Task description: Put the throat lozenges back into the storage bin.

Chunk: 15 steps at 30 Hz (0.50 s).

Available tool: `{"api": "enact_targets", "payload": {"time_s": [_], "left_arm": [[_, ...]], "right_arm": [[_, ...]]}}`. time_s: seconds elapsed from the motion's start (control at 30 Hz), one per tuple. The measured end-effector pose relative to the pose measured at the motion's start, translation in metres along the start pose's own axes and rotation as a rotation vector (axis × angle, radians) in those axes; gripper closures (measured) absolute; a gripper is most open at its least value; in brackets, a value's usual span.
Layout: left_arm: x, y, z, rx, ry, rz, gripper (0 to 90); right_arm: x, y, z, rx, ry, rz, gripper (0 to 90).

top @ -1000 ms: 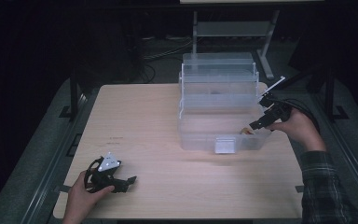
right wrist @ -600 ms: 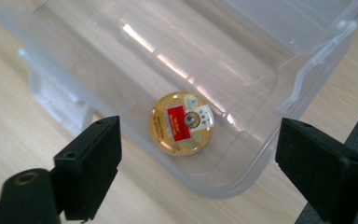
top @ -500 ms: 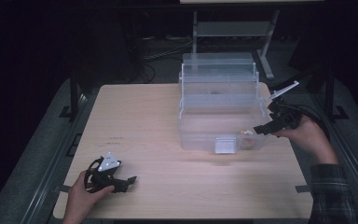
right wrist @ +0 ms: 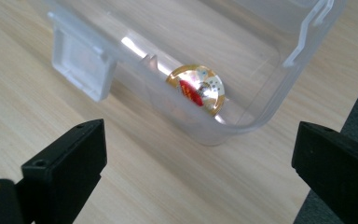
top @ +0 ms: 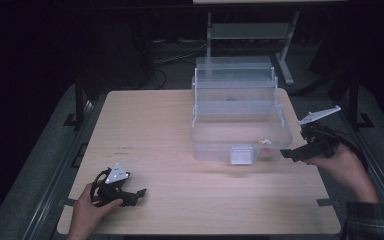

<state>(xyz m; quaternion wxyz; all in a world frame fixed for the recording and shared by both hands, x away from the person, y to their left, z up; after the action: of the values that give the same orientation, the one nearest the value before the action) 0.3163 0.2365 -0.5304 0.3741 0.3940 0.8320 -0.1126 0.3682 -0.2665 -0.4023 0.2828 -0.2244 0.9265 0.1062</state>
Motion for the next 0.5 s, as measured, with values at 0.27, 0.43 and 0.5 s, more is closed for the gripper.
{"api": "enact_targets", "payload": {"time_s": [0.27, 0.43, 0.5], "left_arm": [[0.0, 0.0, 0.0, 0.001, 0.0, -0.003, 10.7], [0.0, 0.0, 0.0, 0.001, 0.0, -0.003, 10.8], [0.0, 0.0, 0.0, 0.001, 0.0, -0.003, 10.7]], "right_arm": [[0.029, 0.004, 0.001, -0.004, -0.032, 0.017, 2.5], [0.04, 0.007, 0.001, -0.011, -0.057, 0.017, 2.5], [0.048, 0.009, 0.005, -0.012, -0.066, 0.014, 2.4]]}}
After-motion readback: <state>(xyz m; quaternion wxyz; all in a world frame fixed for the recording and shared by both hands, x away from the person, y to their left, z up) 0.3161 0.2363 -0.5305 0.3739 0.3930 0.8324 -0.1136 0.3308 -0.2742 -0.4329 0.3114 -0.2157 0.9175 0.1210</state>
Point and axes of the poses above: each handheld gripper's, and its own axes: z roughly forward along the jaws, x roughly out of its underside, y roughly to its left, the point moved 8 cm from there along z, roughly forward along the jaws, and after that the axes turned 8 degrees about z, right-handed, at the moved point
